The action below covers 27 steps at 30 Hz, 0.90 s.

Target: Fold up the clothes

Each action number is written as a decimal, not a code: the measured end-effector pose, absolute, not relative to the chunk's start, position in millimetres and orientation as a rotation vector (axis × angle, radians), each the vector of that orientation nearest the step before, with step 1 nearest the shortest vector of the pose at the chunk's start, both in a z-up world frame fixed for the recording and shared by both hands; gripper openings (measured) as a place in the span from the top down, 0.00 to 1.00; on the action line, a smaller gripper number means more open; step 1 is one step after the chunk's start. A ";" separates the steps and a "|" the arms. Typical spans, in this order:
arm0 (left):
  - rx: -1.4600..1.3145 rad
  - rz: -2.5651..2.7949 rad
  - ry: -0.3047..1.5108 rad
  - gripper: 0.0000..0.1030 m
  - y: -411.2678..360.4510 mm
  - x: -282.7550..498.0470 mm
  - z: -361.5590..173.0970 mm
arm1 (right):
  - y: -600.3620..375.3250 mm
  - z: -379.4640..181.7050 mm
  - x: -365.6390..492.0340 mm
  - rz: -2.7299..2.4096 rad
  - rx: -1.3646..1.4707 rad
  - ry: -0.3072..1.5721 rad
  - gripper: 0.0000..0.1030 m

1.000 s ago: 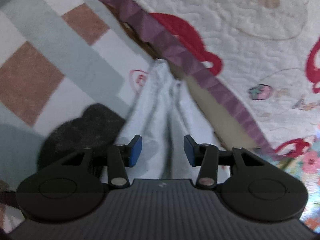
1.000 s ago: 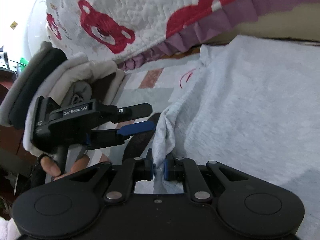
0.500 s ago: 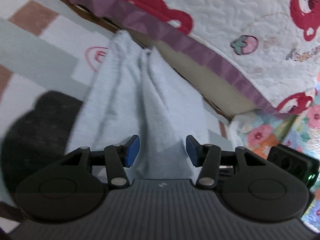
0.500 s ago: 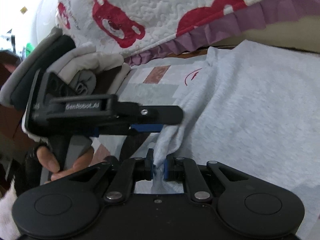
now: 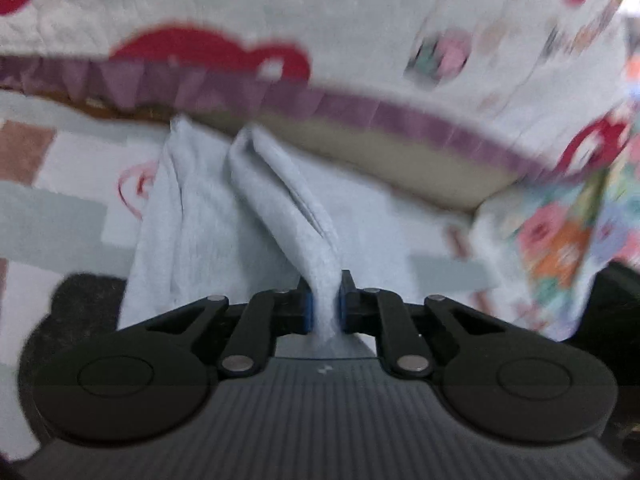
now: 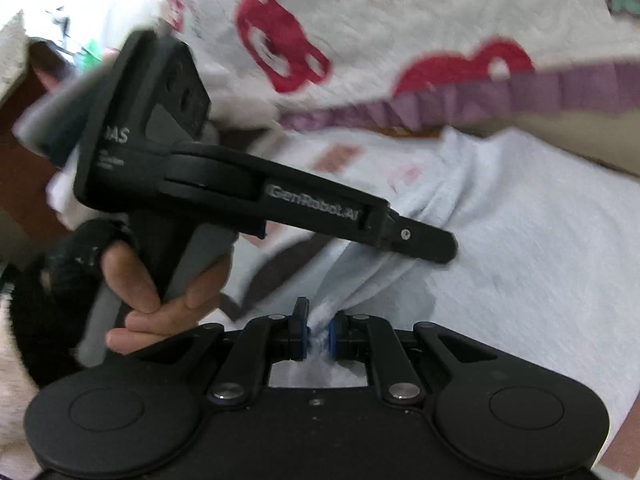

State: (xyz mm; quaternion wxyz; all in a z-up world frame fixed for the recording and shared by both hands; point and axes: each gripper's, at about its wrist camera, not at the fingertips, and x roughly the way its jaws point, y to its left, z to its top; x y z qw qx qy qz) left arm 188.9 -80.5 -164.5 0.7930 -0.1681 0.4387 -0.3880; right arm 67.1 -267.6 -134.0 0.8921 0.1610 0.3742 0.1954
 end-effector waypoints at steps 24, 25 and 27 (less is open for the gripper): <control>-0.416 -0.737 1.111 0.74 -56.0 212.6 -207.2 | -292.1 -172.1 -77.8 0.062 0.383 0.851 0.55; -0.423 -0.759 1.108 0.66 -58.1 211.8 -205.6 | -290.5 -172.3 -78.7 0.049 0.340 0.866 0.55; -0.424 -0.790 1.100 0.59 -62.6 210.3 -202.4 | -287.3 -172.5 -80.4 0.023 0.253 0.895 0.55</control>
